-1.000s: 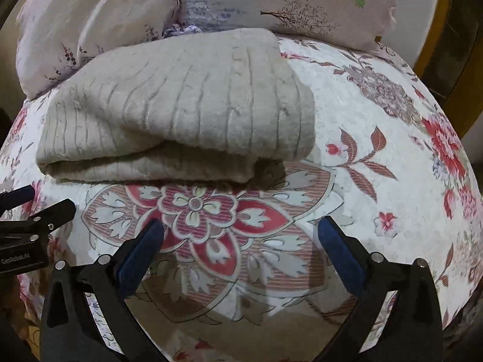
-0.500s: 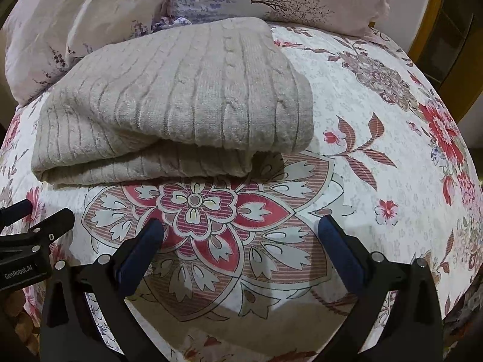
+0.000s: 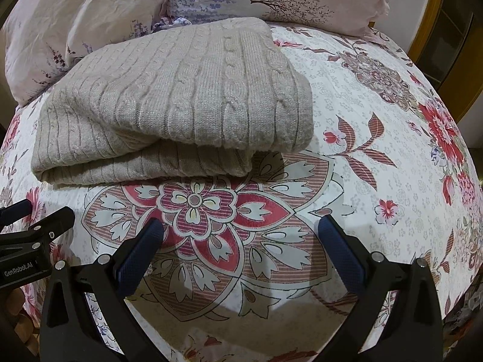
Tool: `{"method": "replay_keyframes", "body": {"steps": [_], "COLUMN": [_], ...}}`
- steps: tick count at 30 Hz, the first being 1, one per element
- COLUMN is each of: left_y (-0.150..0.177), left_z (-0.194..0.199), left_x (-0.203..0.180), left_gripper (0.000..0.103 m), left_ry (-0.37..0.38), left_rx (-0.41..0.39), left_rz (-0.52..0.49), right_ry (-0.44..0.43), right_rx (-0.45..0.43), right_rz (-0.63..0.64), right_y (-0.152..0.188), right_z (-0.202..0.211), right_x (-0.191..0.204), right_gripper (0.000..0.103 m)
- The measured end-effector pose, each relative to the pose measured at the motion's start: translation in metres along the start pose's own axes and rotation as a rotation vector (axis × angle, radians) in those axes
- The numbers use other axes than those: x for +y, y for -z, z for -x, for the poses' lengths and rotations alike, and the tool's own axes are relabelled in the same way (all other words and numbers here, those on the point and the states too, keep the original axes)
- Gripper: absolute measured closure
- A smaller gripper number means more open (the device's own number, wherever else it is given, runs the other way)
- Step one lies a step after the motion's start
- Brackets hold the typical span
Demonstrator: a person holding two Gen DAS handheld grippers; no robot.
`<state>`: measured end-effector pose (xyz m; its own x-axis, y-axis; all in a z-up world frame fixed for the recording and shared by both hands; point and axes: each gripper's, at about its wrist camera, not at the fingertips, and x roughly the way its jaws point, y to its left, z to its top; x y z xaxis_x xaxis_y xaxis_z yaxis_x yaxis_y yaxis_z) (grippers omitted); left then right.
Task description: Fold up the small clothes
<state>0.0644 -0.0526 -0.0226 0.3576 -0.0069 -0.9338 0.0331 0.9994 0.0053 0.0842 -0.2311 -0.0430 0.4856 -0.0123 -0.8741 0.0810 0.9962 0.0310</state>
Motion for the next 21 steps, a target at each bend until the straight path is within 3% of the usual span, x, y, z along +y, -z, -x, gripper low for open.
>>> {"method": "replay_keyframes", "body": {"steps": [21], "left_y": [-0.0003], "left_z": [-0.0006], "left_x": [-0.0008], "left_gripper": [0.002], "left_ry": [-0.001], "left_rx": [0.002], "left_rz": [0.003], "right_ry": [0.000], "right_rx": [0.003], "right_rz": [-0.001], "right_y": [-0.0001], "right_z": [-0.0004], "right_x": [0.0001], "right_gripper": [0.001]}}
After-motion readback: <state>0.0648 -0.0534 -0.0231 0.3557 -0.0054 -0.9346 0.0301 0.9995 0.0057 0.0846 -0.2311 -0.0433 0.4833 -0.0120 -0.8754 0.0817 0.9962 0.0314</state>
